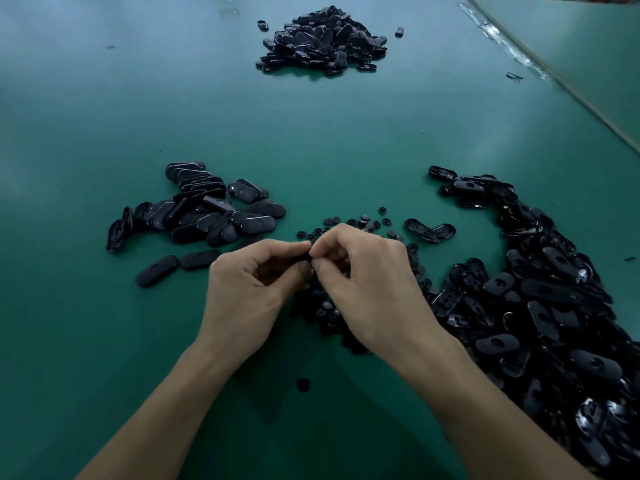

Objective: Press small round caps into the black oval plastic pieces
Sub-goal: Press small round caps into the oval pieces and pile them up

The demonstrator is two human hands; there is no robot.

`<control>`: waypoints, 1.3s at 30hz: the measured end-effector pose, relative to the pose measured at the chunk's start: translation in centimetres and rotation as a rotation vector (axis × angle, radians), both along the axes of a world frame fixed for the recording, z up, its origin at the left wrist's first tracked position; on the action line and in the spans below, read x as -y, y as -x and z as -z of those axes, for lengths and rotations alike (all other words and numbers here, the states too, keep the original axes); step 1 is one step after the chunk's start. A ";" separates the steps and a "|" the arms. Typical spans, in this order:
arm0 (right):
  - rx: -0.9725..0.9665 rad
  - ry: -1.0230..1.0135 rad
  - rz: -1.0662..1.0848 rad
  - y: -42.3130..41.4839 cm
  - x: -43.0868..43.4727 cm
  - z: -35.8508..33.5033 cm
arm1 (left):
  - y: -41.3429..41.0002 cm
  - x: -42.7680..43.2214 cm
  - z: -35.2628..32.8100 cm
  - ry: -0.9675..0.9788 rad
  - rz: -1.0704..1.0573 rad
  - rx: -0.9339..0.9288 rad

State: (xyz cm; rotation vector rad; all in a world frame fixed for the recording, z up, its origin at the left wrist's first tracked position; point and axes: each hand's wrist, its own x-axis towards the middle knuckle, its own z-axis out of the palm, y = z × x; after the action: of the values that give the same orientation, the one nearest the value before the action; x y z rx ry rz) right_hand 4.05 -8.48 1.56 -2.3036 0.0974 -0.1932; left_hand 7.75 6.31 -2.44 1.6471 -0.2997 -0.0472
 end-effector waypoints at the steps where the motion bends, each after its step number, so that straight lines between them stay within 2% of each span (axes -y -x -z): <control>1: -0.009 -0.008 -0.005 0.0 0.0 -0.1 | 0.0 0.0 0.0 0.000 -0.002 0.000; 16: -0.050 0.044 -0.034 -0.1 0.3 -0.9 | 0.2 0.1 -0.1 -0.024 0.052 0.044; 30: 0.016 0.073 -0.074 -0.2 1.1 -1.0 | 0.2 0.1 0.0 -0.044 0.032 0.057; 33: -0.019 0.094 -0.120 -0.7 1.6 -1.1 | 0.1 0.2 0.0 0.001 0.049 0.031; 39: -0.068 -0.009 -0.207 -1.0 2.6 -1.1 | 0.0 0.0 -0.1 0.127 0.084 -0.060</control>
State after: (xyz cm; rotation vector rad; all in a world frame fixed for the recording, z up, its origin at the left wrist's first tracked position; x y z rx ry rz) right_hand 5.03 -11.06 2.63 -2.2927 -0.1050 -0.0085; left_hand 7.77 6.34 -2.29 1.5035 -0.3194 -0.1384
